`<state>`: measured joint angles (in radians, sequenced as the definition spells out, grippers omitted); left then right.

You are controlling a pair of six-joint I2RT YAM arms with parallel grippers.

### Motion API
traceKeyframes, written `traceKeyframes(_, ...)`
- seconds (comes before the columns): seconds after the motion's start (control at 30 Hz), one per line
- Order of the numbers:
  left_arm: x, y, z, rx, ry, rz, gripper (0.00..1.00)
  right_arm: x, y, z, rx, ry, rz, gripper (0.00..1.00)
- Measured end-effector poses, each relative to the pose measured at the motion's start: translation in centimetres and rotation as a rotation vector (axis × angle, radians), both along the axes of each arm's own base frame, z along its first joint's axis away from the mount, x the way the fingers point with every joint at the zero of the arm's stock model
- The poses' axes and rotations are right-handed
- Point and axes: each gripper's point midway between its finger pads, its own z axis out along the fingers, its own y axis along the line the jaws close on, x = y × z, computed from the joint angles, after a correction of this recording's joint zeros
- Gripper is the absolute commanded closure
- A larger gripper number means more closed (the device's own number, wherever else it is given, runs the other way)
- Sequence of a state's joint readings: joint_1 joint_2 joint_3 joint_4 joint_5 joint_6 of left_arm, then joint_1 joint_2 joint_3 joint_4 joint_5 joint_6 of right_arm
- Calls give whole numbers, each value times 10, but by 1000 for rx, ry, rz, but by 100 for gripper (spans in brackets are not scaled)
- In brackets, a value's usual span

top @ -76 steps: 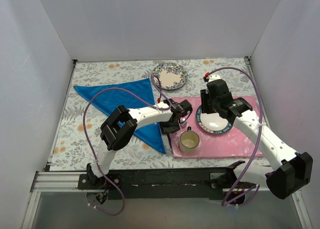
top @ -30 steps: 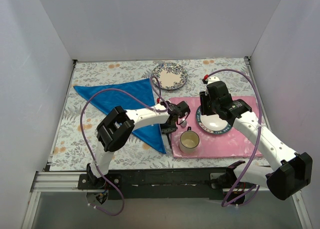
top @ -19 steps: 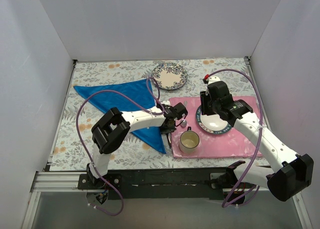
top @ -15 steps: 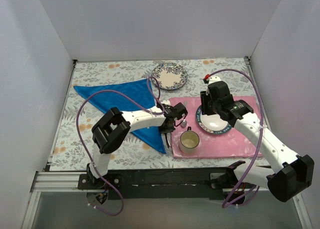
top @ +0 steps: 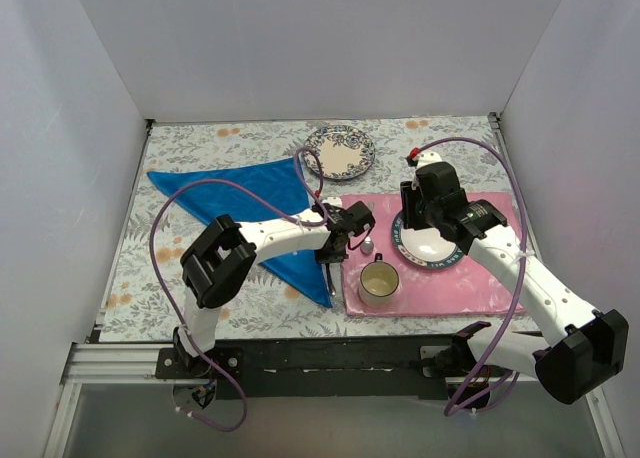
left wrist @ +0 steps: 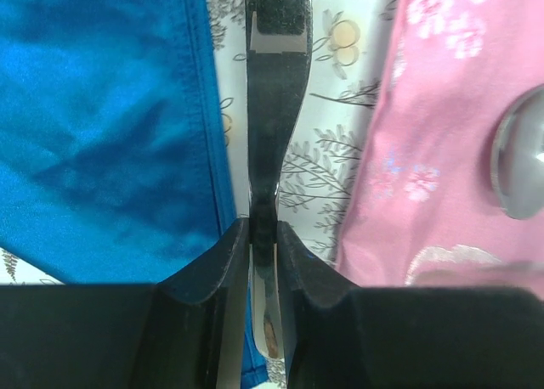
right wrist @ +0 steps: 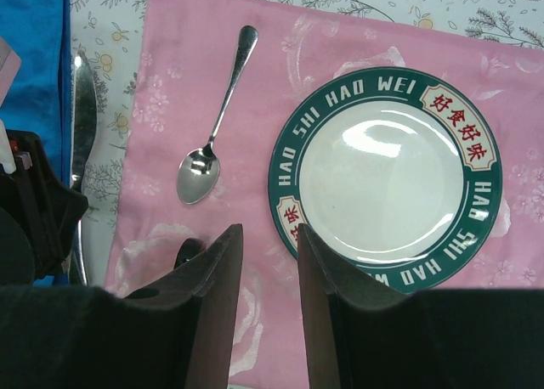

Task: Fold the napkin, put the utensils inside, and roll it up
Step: Grab a utensil with the left arm, then place the utensil onto the napkin

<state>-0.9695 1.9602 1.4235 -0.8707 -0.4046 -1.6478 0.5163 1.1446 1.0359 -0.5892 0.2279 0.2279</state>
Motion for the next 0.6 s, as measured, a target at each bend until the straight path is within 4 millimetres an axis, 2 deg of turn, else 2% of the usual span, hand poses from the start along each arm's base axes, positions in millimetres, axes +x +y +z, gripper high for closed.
traceKeyframes(0.17, 6, -9, 12, -30, -20, -11, 100, 1, 1, 1, 6, -6, 2, 60)
traceKeyframes(0.33, 6, -4, 15, -20, -18, -5, 100, 2, 2, 1, 7, -9, 2, 60)
traceKeyframes(0.47, 14, 8, 25, -24, -25, 29, 100, 2, 2, 0, 7, -7, 3, 60)
traceKeyframes(0.6, 33, 31, 45, -53, -52, 103, 100, 2, 2, 0, 9, -6, 5, 60)
